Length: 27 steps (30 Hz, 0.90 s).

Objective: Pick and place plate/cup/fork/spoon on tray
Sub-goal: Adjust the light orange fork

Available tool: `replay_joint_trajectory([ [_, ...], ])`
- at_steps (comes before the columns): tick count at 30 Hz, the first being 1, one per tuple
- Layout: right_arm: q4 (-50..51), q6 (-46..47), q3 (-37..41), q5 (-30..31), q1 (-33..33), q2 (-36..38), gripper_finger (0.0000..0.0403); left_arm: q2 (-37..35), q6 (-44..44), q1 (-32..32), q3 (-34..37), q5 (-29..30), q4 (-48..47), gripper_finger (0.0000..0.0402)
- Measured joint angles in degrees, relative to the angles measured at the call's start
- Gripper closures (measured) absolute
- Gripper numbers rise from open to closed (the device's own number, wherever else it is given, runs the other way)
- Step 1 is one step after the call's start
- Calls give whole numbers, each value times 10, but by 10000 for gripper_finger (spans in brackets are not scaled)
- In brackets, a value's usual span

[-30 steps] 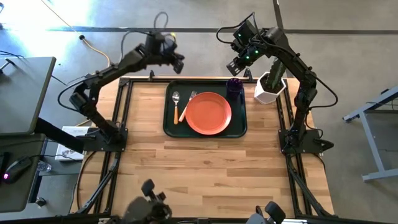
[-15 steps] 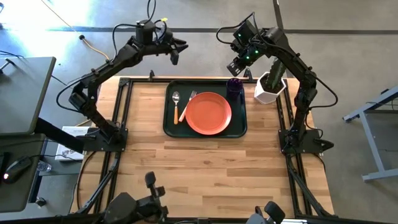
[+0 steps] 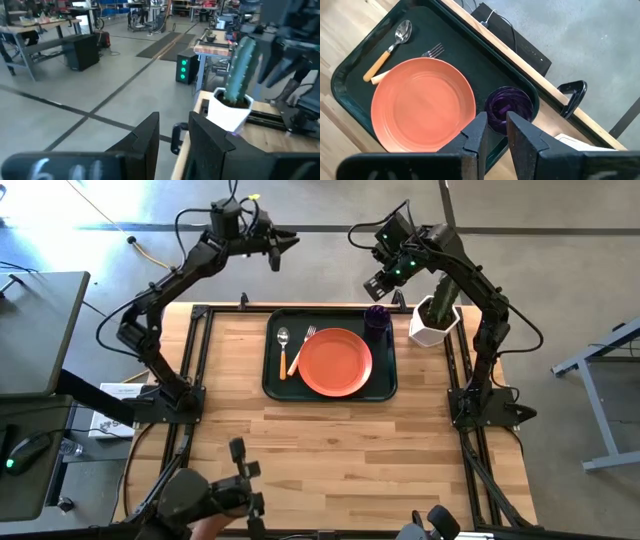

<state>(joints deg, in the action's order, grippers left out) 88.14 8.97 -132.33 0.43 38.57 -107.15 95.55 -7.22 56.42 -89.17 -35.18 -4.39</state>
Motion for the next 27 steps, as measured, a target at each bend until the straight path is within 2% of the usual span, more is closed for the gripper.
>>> replay_joint_trajectory([
  [4,0,3,0,0,0,0,339,35,-4,3,-56,-1,-17,308],
  [8,0,15,0,0,0,0,339,72,-35,3,-92,-3,-74,308],
  [18,0,11,0,0,0,0,339,146,-158,-6,-98,-63,-241,308],
  [21,0,11,0,0,0,0,339,168,-169,-17,-98,-47,-265,308],
  [27,0,11,0,0,0,0,339,209,-171,-53,-98,24,-290,308],
])
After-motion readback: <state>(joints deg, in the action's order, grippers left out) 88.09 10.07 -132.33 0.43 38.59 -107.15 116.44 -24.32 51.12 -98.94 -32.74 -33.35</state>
